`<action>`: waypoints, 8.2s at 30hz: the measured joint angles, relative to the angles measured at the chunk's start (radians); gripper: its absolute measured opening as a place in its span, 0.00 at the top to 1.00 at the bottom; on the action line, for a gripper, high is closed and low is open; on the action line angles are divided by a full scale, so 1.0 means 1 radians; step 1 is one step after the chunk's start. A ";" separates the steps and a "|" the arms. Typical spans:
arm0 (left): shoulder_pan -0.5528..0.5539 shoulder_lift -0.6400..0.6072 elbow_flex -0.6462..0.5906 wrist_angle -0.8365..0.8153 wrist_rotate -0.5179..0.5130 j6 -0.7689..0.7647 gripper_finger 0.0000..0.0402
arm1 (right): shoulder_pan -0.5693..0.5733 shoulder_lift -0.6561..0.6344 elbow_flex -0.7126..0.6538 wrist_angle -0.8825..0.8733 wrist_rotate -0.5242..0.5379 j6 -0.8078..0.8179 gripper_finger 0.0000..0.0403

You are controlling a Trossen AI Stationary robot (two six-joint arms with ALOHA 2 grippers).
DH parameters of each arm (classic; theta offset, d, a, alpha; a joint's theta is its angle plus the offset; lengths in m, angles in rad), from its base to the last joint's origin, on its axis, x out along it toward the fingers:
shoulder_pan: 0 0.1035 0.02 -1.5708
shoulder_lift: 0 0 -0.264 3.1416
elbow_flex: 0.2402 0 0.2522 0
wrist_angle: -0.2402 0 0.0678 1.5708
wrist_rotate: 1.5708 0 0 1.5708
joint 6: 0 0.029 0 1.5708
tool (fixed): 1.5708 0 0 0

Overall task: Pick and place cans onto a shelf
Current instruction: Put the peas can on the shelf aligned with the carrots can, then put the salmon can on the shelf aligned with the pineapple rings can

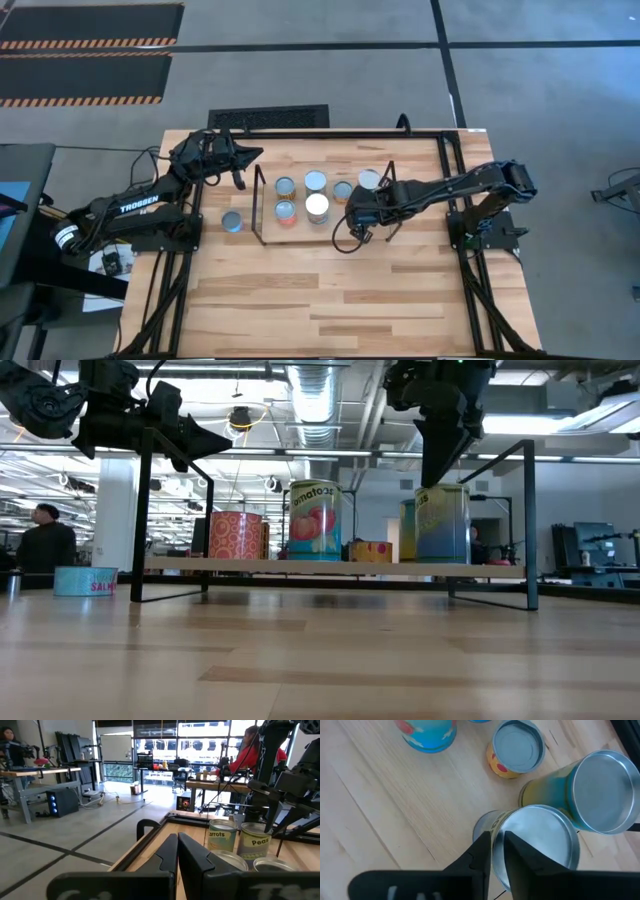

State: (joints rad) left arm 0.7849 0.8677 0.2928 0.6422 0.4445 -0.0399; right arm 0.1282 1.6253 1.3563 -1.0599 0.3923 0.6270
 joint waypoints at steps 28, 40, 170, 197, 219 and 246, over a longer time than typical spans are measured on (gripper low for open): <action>-0.017 -0.074 0.047 -0.110 0.094 0.033 1.00 | -0.245 -0.591 -0.355 0.664 -0.439 -0.837 0.99; -0.252 -0.247 0.324 -0.815 -0.335 0.132 1.00 | -0.512 -0.697 -0.632 0.990 -0.786 -0.982 0.99; -0.934 1.091 1.527 -1.445 -0.625 0.204 1.00 | -0.392 -1.020 -0.674 0.721 -0.806 -1.053 0.99; -0.810 1.296 1.719 -1.610 -0.630 0.142 1.00 | -0.392 -1.050 -0.674 0.671 -0.806 -1.069 0.99; -0.789 1.343 1.701 -1.544 -0.597 0.164 1.00 | -0.390 -1.050 -0.674 0.671 -0.809 -1.054 0.99; -0.780 1.344 1.647 -1.530 -0.582 0.143 0.91 | -0.390 -1.050 -0.674 0.672 -0.810 -1.062 0.99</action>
State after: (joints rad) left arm 0.0048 2.2116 1.9396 -0.8879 -0.1379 0.1032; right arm -0.2615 0.5755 0.6827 -0.3878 -0.4179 -0.4347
